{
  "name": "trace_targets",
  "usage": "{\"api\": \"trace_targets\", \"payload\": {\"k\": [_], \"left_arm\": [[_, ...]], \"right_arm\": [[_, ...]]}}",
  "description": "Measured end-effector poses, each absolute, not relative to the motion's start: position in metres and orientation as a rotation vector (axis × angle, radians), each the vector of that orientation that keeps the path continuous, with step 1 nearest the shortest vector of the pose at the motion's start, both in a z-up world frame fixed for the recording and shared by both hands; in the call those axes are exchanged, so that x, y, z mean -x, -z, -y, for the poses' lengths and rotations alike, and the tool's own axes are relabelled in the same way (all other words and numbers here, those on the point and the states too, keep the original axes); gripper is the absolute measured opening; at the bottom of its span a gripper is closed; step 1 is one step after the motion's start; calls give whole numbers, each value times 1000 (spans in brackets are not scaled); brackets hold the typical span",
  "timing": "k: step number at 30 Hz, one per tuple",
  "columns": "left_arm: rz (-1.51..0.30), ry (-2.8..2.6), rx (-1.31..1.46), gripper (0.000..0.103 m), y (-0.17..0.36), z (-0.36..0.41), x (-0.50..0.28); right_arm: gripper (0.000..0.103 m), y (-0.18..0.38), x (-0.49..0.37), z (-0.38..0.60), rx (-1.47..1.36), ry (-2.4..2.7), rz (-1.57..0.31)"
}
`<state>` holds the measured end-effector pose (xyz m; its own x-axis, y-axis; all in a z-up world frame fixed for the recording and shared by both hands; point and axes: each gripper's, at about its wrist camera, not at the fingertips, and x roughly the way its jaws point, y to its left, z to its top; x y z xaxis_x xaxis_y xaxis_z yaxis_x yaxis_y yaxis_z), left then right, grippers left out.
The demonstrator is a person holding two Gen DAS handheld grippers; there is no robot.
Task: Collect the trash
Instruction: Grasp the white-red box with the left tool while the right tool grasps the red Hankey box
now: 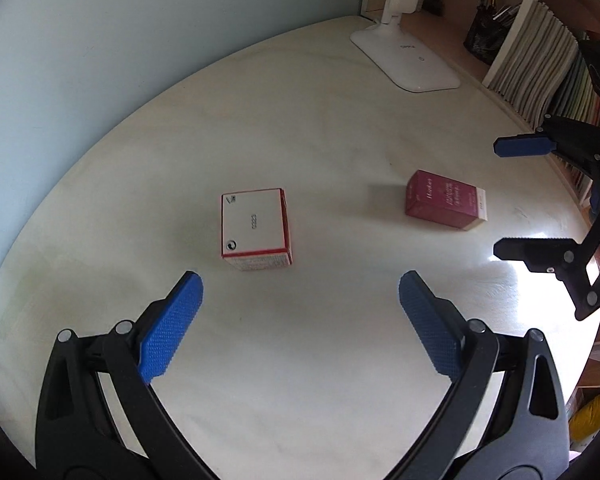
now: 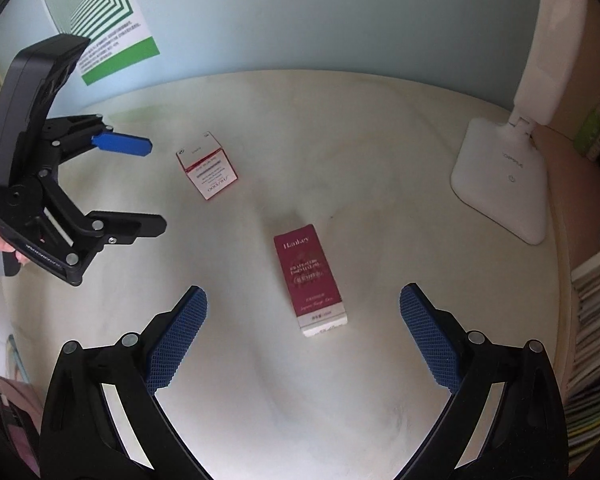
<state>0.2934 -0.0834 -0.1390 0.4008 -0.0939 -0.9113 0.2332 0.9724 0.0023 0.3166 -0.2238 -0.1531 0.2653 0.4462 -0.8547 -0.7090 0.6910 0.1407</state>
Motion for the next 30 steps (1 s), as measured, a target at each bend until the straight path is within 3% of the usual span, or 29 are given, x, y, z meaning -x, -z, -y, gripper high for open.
{"api": "trace_targets", "payload": {"k": [5,6,7,8,19,22,24,28,30], "left_arm": [[-1154,210,-105,96,148,80,-308],[-1156,213,-101,96,150,80,-311],[-1158,211,-101,96,152,79,-313],[-1157,208,-101,96,153,78,-315],[-1167,224,-62,91,166,70,-336],[-1173,234,-60,84,170,71,-340],[-1183,244,-57,73,173,72,-343],[-1199,248,-54,59,182,71,-348],[-1190,245,-63,46,181,69,-347]], "right_arm": [[92,164,-325,219,312,-813,-1045],[88,166,-327,218,322,-813,-1047],[77,169,-329,218,329,-814,-1054],[75,173,-331,216,338,-816,-1065],[70,187,-337,211,357,-813,-1064],[67,190,-340,210,365,-806,-1067],[58,191,-340,209,369,-807,-1062],[55,192,-342,207,377,-815,-1054],[43,191,-345,206,374,-817,-1052]]}}
